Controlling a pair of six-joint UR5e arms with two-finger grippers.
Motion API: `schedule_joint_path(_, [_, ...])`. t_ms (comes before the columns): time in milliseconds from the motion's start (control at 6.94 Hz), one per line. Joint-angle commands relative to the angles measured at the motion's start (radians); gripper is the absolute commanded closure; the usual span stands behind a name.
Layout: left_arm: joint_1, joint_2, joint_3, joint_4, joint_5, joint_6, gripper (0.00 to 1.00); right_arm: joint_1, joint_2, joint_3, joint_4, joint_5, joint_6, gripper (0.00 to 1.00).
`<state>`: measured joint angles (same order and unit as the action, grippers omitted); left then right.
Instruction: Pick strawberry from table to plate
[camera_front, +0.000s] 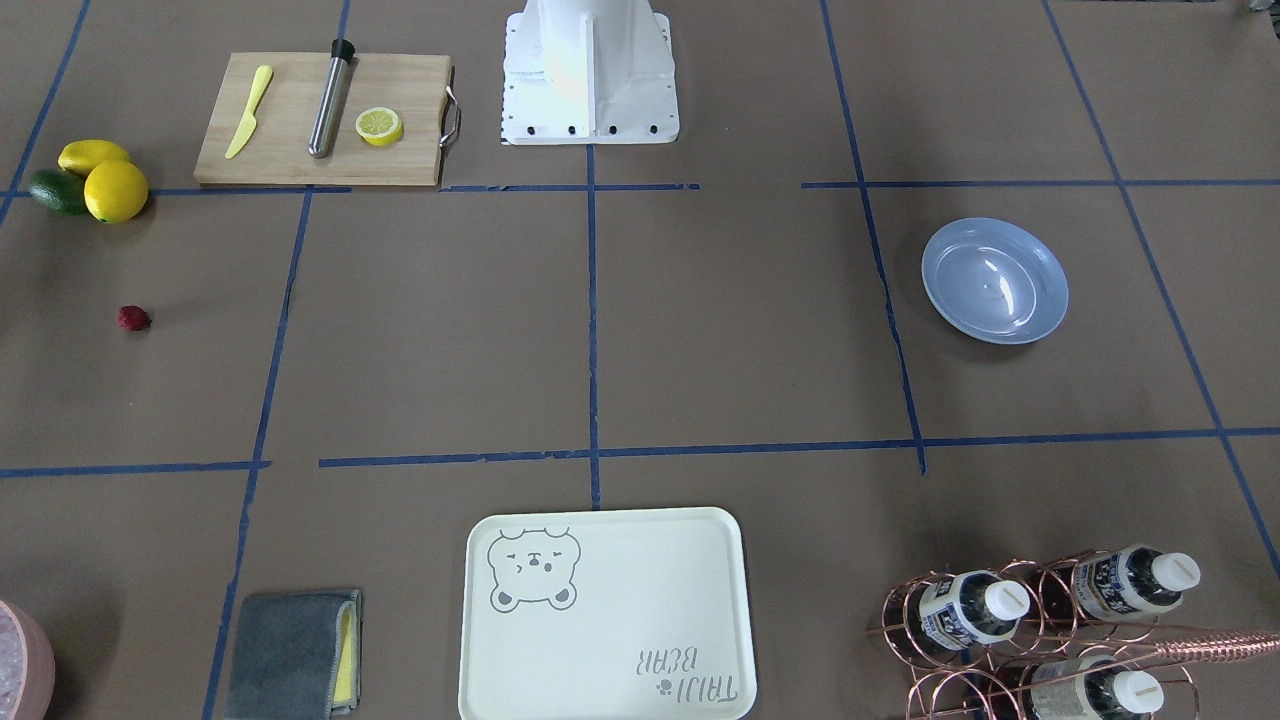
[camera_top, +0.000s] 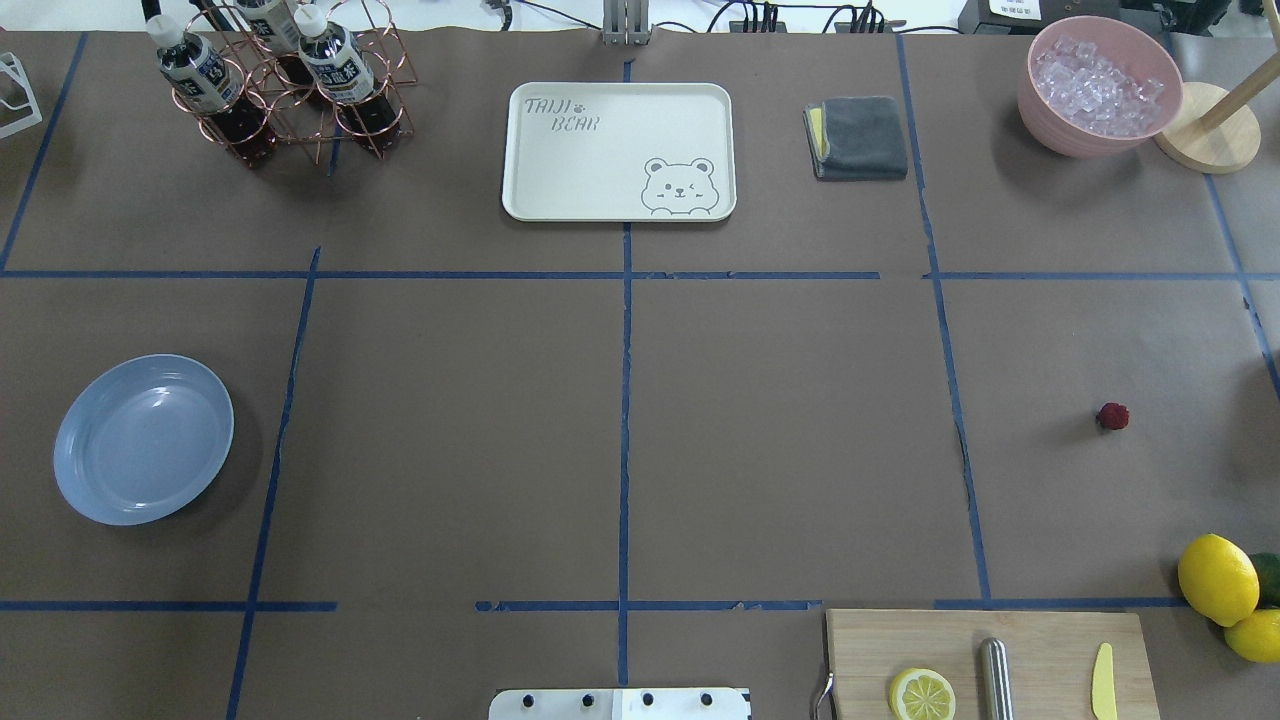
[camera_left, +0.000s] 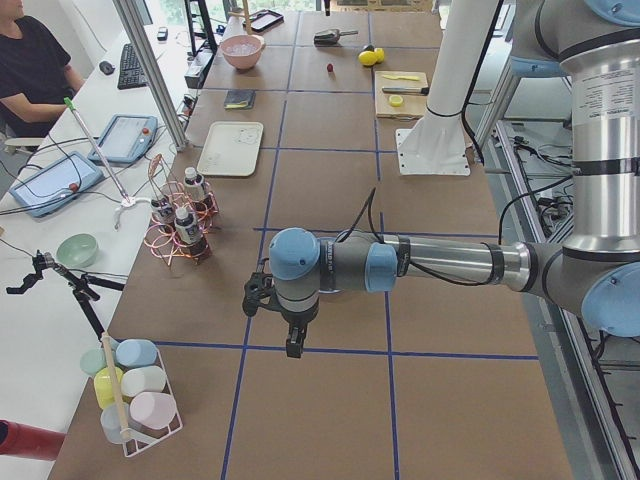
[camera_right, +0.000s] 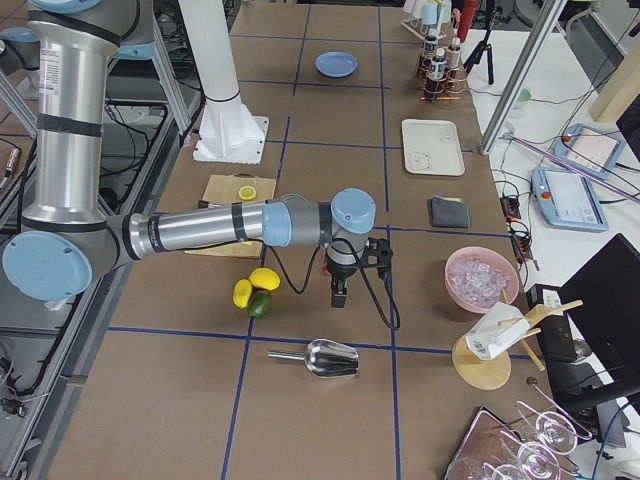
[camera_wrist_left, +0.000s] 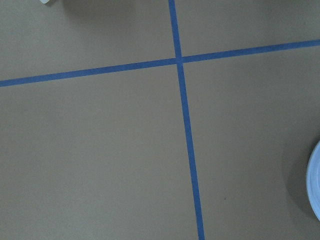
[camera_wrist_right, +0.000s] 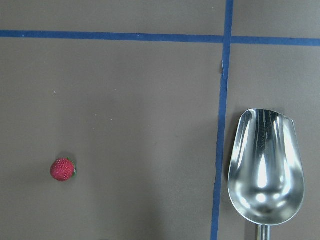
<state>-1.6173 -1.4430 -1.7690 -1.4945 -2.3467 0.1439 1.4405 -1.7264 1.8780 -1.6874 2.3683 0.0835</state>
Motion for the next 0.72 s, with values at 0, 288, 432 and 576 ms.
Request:
schedule_joint_path(0, [-0.013, -0.026, -0.033, 0.054, -0.008, -0.001, 0.0, 0.001, -0.01, -0.003, 0.0, 0.003, -0.017, 0.0])
schedule_joint_path(288, [-0.012, -0.023, -0.058, 0.057, -0.016, -0.001, 0.0, 0.001, -0.013, 0.006, 0.0, 0.011, -0.016, 0.0])
schedule_joint_path(432, [0.002, -0.022, -0.046, 0.047, -0.032, 0.002, 0.0, 0.001, -0.013, 0.006, 0.0, 0.006, -0.016, 0.0])
schedule_joint_path(576, [0.01, -0.017, -0.046, 0.01, -0.054, 0.0, 0.0, 0.0, -0.001, 0.006, 0.0, 0.009, -0.005, 0.0])
